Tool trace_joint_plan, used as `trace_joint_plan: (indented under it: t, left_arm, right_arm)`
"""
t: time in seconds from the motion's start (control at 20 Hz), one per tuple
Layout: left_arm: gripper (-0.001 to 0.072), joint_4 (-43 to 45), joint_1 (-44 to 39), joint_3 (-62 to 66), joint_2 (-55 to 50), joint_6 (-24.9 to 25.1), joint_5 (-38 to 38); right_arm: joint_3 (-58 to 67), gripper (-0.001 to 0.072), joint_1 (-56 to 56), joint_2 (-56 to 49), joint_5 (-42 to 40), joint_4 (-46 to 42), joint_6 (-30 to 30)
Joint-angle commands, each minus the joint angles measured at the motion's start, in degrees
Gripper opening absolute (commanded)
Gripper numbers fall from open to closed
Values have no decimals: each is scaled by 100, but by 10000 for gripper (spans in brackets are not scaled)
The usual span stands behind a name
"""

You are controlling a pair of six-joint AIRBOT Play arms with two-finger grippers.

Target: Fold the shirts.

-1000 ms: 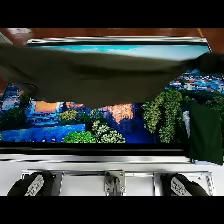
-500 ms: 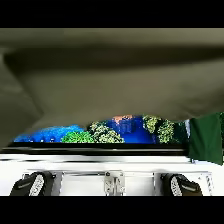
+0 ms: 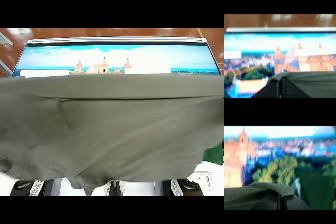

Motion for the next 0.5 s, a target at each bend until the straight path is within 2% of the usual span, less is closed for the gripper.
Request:
trace_joint_plan:
  t: [0.0,0.15,0.25,0.45]
  left_arm:
    - [40,57,7,-1633,-61,203,7]
    - [39,-284,-7,-3307,-527,201,1432]
    - [39,-763,-7,-4015,-1268,374,2356]
    - [39,-1504,-247,-4120,-3268,879,3620]
  right_arm:
    - [-986,67,-2,-625,728,-15,236]
    - [-2437,67,0,-1290,-280,68,157]
    - [-2734,67,90,-2083,-1257,481,238]
    - [-2588,67,970,-3893,-3600,695,247]
